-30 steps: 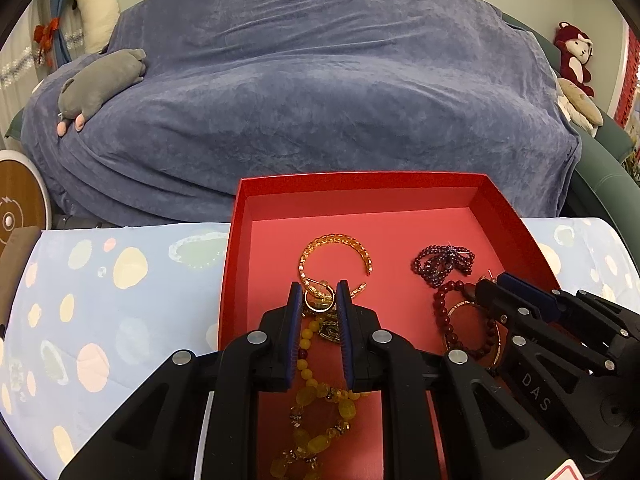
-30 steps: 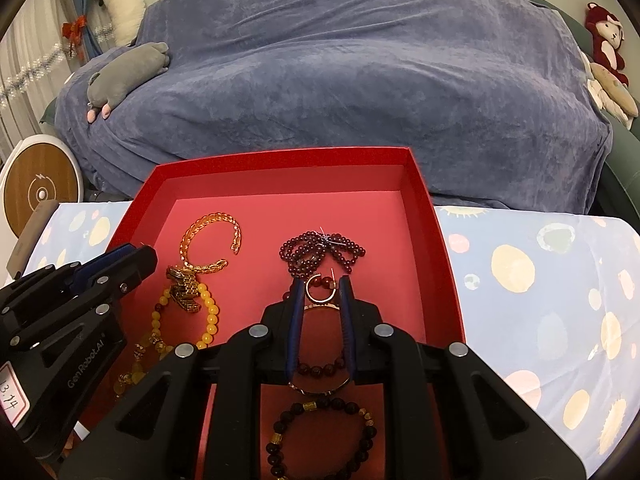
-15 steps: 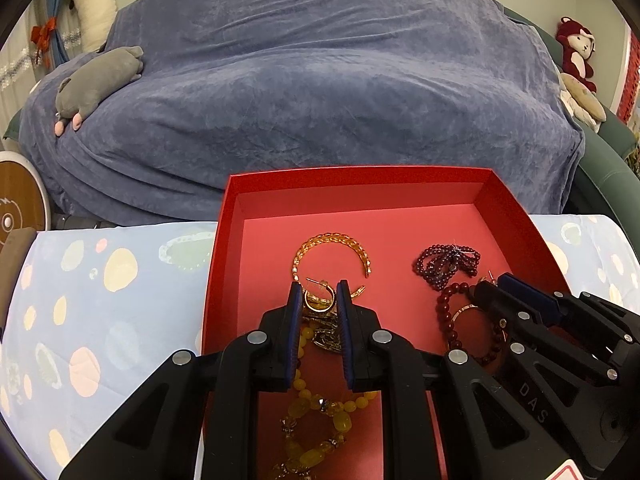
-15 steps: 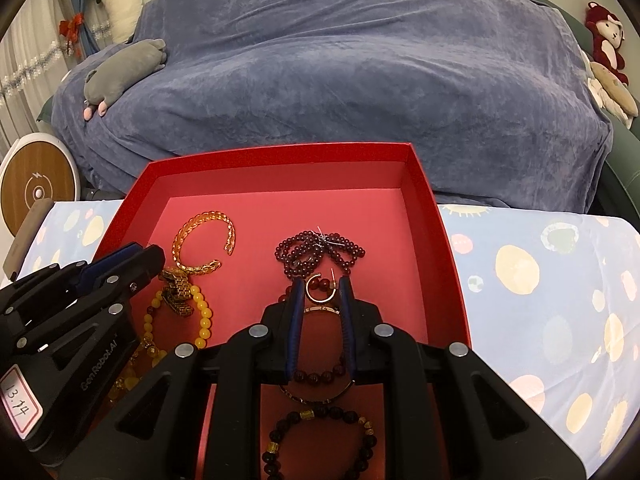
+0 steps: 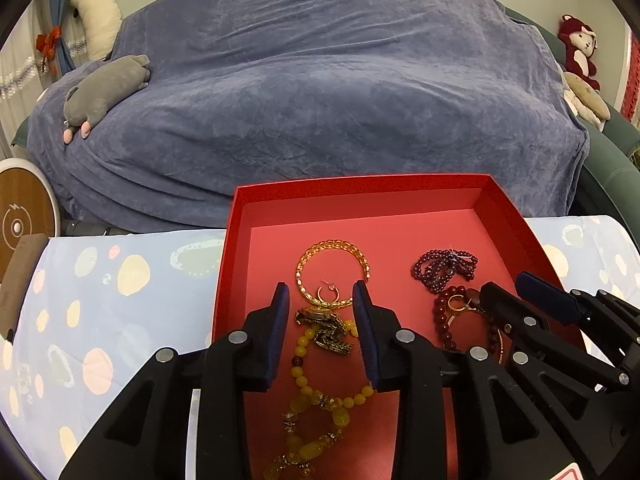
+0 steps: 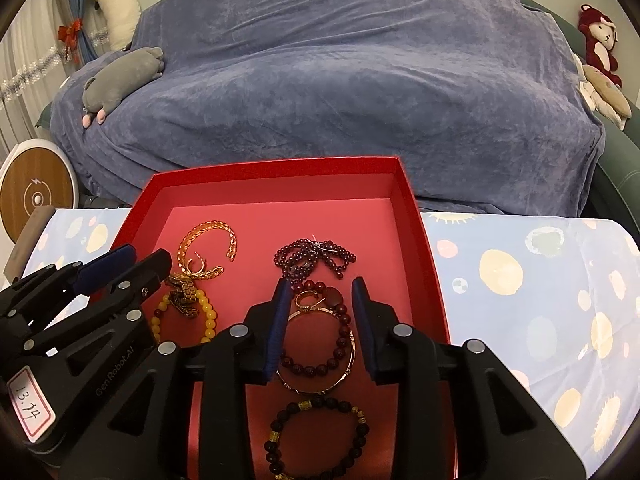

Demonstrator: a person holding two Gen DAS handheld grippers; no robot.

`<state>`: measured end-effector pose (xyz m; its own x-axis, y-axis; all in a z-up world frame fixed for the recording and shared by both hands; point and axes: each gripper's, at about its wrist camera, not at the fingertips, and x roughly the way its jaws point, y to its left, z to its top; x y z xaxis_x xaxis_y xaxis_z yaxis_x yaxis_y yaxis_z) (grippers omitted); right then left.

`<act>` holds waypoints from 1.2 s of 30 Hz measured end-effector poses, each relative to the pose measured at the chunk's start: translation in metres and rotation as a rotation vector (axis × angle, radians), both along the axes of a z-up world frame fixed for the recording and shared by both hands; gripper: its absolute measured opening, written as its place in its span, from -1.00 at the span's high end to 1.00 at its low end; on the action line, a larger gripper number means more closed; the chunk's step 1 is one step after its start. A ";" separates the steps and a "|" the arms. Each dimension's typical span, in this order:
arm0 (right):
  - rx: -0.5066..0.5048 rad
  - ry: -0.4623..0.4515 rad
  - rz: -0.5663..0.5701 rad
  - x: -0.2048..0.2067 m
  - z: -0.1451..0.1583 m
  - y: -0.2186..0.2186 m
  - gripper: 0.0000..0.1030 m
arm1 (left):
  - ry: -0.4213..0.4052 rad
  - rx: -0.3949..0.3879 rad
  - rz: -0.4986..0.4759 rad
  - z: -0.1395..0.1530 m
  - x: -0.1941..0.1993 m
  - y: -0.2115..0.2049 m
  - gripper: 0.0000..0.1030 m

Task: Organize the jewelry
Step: 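Lower the earrings into the box and open both tools, then withdraw both tools from the red box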

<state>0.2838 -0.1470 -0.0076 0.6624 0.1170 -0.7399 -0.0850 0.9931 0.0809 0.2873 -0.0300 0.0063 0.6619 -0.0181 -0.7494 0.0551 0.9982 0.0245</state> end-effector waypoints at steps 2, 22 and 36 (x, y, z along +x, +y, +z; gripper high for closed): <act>0.000 0.000 0.001 -0.004 0.004 -0.001 0.39 | -0.004 -0.001 -0.004 0.004 -0.004 -0.002 0.39; 0.006 -0.021 -0.007 -0.135 0.048 -0.003 0.08 | -0.011 -0.017 -0.024 0.049 -0.132 0.011 0.25; -0.013 -0.043 -0.022 -0.167 0.045 0.010 -0.13 | -0.006 -0.008 0.013 0.038 -0.161 0.018 0.09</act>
<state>0.1168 -0.1373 0.0371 0.6963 0.0922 -0.7118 -0.0661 0.9957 0.0644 0.1261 -0.0121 0.0444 0.6665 -0.0153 -0.7454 0.0420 0.9990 0.0171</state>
